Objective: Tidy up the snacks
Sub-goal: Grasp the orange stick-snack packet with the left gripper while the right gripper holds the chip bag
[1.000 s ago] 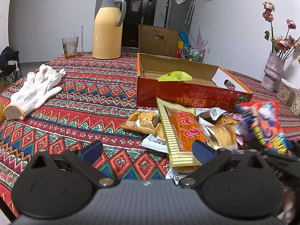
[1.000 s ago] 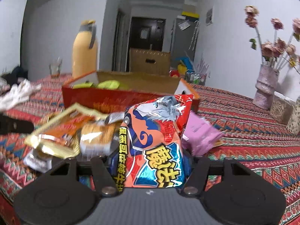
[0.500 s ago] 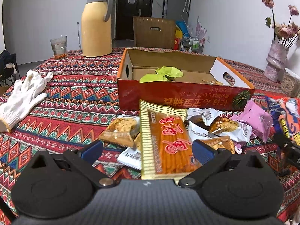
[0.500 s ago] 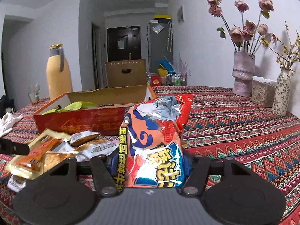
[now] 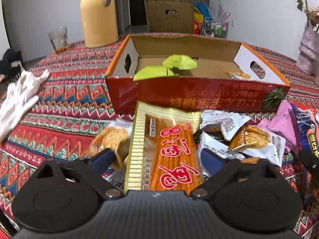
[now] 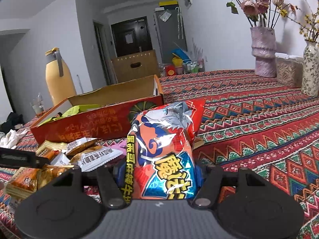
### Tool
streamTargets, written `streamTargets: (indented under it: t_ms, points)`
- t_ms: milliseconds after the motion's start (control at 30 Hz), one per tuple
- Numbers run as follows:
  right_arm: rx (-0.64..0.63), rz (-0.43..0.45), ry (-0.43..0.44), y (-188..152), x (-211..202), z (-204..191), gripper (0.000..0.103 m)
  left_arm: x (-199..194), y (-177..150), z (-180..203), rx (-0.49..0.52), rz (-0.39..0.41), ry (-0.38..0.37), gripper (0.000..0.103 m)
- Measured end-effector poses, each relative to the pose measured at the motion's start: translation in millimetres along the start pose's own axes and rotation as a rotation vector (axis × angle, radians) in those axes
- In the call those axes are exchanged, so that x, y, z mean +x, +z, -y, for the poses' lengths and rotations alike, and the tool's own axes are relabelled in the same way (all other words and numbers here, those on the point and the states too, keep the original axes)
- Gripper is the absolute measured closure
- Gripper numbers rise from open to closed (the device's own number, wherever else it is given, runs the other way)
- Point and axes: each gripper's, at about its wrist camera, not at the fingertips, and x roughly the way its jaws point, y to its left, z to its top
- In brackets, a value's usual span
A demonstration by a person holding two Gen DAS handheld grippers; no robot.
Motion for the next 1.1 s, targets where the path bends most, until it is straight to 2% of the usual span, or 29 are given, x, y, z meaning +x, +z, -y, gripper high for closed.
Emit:
streamTargets:
  t_ms: [167,267,767,1100]
  points:
    - [-0.003,-0.001,0.022,-2.8,-1.0,-2.8,0.042,6.4,-1.2,-0.2,-0.011,-0.027,-0.028,0.028]
    - [-0.008,0.003,0.028,-3.9,-1.6,-4.5,0.042,4.8,-1.5,1.9,-0.01,-0.025,-0.04,0.033]
    - [-0.01,0.004,0.028,-3.8,-2.0,-6.9,0.042,3.5,-6.2,6.1,-0.005,-0.018,-0.027,0.028]
    - [-0.011,0.004,0.029,-4.1,-2.4,-6.4,0.042,3.4,-7.2,7.2,0.006,-0.012,-0.029,0.03]
